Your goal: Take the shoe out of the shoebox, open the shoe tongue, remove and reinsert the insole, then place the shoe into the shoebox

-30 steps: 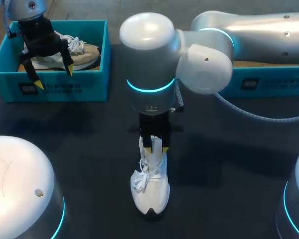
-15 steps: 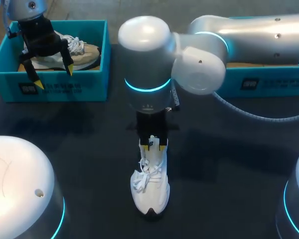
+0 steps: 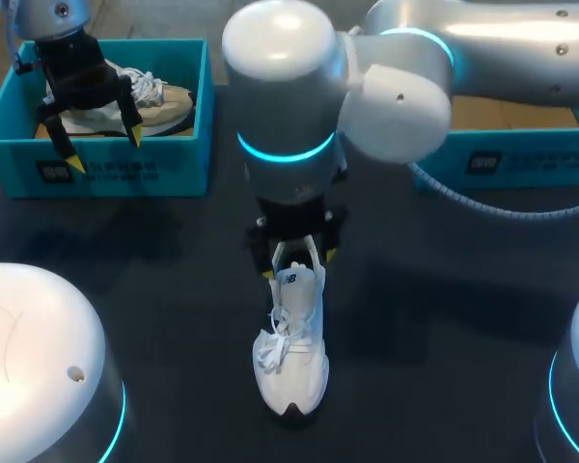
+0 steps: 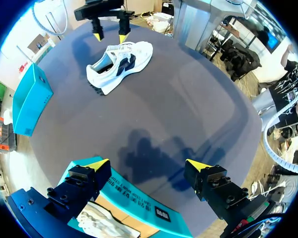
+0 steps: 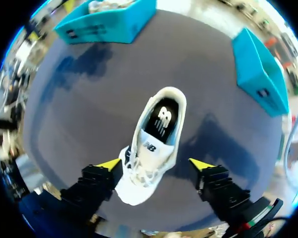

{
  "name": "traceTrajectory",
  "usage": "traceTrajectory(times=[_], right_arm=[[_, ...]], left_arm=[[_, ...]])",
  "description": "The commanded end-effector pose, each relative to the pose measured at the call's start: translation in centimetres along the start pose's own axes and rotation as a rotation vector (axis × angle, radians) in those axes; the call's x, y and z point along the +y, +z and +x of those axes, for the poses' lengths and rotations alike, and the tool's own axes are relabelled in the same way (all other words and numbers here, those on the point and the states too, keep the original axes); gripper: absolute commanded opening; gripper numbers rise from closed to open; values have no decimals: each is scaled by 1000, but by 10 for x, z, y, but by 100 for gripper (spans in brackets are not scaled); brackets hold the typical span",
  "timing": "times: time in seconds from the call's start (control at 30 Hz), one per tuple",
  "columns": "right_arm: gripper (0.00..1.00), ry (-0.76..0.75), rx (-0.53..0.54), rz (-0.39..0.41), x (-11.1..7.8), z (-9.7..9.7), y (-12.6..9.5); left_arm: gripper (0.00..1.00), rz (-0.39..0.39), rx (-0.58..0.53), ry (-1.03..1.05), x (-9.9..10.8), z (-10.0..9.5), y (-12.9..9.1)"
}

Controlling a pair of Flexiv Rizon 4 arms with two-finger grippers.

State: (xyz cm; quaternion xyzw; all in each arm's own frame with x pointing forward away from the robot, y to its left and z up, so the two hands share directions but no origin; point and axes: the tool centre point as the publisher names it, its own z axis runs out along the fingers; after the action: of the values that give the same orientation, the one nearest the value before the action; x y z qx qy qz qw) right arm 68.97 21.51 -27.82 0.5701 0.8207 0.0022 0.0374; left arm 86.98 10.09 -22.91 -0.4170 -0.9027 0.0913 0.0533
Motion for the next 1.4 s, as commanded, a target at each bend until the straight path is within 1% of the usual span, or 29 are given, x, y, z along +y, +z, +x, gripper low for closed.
traceTrajectory(times=[0.03,0.13,0.17,0.53,0.6,0.67,0.83,0.9,1.03,1.17,1.3,1.4], right_arm=[[100,-451,103,-22,7,-17,-4],[100,-809,189,-44,7,-20,-3],[100,-877,219,-48,6,-21,-1],[100,-877,219,-48,6,-21,-1],[100,-979,200,-3,17,-18,4],[100,-1013,152,44,23,-20,3],[100,-1067,104,69,35,-26,2],[100,-1096,78,66,41,-27,4],[100,-1128,76,51,56,-31,10],[100,-1141,74,19,67,-35,17],[100,-1154,65,14,76,-35,23],[100,-1163,74,12,80,-35,25]], left_arm=[[100,-3,2,0,0,0,0],[100,-3,2,0,0,0,0],[100,-3,2,0,0,0,0],[100,-3,2,0,0,0,0],[100,-3,2,0,0,0,0],[100,-3,2,0,0,0,0],[100,-3,2,0,0,0,0],[100,-3,2,0,0,0,0],[100,-3,2,0,0,0,0],[100,-3,2,0,0,0,0],[100,-3,2,0,0,0,0],[100,-3,2,0,0,0,0]])
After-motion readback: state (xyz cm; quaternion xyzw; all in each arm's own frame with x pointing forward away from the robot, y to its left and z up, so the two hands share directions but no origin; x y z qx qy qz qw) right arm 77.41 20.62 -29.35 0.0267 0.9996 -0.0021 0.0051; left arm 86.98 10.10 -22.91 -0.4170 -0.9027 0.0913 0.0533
